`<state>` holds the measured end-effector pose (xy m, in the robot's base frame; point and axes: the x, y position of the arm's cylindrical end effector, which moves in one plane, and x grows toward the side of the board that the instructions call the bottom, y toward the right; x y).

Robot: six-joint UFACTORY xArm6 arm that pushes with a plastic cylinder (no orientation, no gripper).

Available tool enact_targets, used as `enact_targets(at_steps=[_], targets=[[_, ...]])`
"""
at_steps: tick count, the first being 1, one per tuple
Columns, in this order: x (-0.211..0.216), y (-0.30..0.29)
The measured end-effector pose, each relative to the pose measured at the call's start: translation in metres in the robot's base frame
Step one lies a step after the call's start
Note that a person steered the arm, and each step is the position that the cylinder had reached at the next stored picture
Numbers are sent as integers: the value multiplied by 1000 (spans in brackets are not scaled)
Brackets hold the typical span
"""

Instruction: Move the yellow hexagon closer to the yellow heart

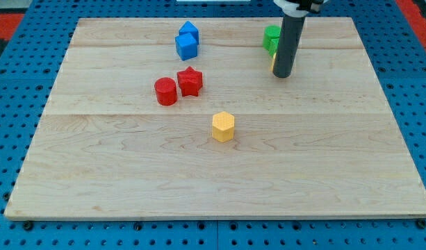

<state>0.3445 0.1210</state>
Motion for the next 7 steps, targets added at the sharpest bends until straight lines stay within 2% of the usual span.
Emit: enact_targets(at_steps=[1, 2, 5, 6, 7], targets=[[13, -1], [47, -22], [110, -189], [138, -193], [135, -124]])
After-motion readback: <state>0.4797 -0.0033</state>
